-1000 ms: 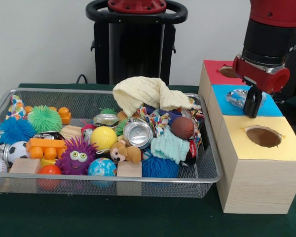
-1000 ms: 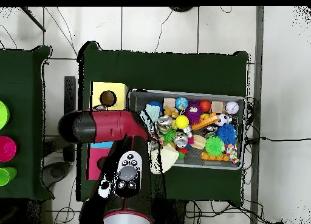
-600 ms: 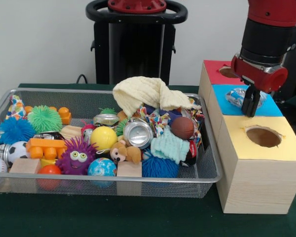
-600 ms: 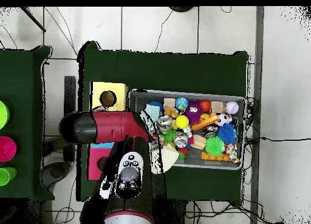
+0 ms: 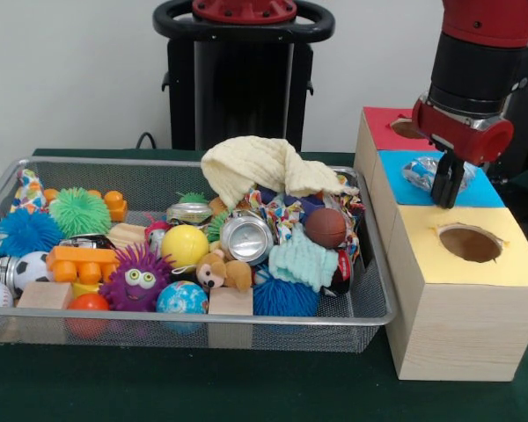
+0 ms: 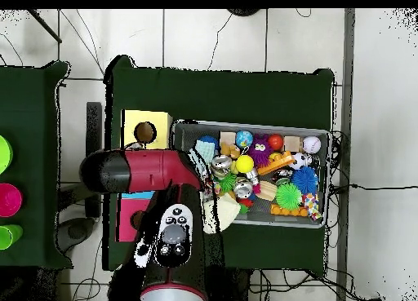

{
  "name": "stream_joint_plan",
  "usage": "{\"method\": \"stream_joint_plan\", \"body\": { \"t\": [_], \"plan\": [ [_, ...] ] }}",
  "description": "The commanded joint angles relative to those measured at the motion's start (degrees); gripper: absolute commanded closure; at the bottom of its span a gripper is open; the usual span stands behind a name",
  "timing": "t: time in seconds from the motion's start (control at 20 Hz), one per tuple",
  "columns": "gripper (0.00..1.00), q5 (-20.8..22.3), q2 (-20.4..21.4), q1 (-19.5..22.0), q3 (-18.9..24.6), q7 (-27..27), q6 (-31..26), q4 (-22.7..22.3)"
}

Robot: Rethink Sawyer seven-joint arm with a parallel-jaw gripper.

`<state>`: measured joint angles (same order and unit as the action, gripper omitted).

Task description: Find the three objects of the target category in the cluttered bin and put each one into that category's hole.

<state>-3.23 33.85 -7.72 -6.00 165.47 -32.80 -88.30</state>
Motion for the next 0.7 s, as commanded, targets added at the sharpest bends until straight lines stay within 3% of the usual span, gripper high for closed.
{"method": "stream_joint_plan", "body": {
  "t": [0.05,0.7],
  "plan": [
    [1.0,0.27,2.73,3.81,5.66,-2.75,1.71,-5.96],
    [1.0,0.01,6.67,6.32,8.16,-2.89,1.75,-8.97]
  ]
}}
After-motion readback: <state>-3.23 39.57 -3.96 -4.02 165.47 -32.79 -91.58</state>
